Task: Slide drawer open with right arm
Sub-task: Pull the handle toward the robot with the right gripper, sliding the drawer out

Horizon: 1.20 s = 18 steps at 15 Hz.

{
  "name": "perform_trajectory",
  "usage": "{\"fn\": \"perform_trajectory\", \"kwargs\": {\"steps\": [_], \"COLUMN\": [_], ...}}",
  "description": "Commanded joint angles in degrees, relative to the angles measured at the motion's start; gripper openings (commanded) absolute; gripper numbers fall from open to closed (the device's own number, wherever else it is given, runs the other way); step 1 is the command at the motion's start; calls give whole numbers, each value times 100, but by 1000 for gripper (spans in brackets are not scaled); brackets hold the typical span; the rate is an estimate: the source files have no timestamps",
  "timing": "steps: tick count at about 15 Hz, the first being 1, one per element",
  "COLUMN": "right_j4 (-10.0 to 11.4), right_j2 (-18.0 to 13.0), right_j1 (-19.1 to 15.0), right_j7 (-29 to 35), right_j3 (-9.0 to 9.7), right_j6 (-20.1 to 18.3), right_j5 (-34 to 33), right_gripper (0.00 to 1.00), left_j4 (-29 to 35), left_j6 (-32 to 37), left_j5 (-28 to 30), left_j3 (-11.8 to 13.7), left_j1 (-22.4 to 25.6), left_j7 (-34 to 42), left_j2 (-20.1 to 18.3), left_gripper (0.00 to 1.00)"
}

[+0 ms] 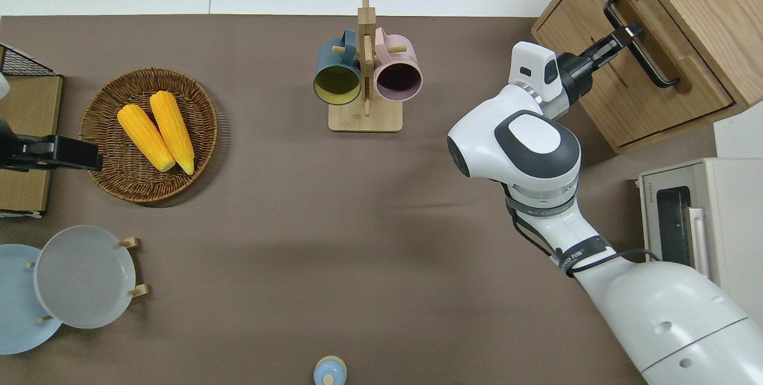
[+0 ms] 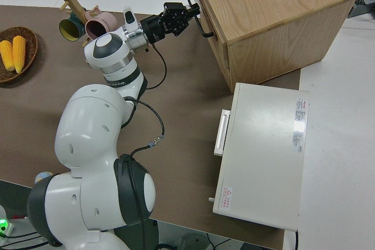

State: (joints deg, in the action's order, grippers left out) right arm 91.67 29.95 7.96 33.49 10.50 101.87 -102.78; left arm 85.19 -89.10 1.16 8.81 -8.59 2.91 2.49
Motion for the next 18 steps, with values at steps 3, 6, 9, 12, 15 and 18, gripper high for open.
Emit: {"fn": "perform_trajectory", "kwargs": {"steps": [3,6,9,12,15,18], "right_j4": [-44,-36,-44,-44,-149,-282], "right_j2": [-24,-24,-24,-24,-33,-33], "right_j1": [258,539,821,1085,1278,1463], "right_j7": [-184,-202,-211,-343,-430,-676], "right_j3": [22,57,66,75,75,75], "right_j6": [-351,-728,-1019,-1291,-1398,-1590], "right_j5": [-85,-50,328,372,609,812], "right_gripper": [10,10,10,10,10,10], "left_j4": [-117,-117,-117,-117,-117,-117], "left_j6": [-2,-2,-2,-2,-2,-2], "left_j5": [-72,-72,-72,-72,-72,-72], "left_j3": [95,95,95,95,95,95], "left_j1": [-99,-99,-99,-99,-99,-99], "left_j7": [43,43,43,43,43,43], "left_j2": [76,76,76,76,76,76], "left_gripper": [995,998,998,998,995,995]}}
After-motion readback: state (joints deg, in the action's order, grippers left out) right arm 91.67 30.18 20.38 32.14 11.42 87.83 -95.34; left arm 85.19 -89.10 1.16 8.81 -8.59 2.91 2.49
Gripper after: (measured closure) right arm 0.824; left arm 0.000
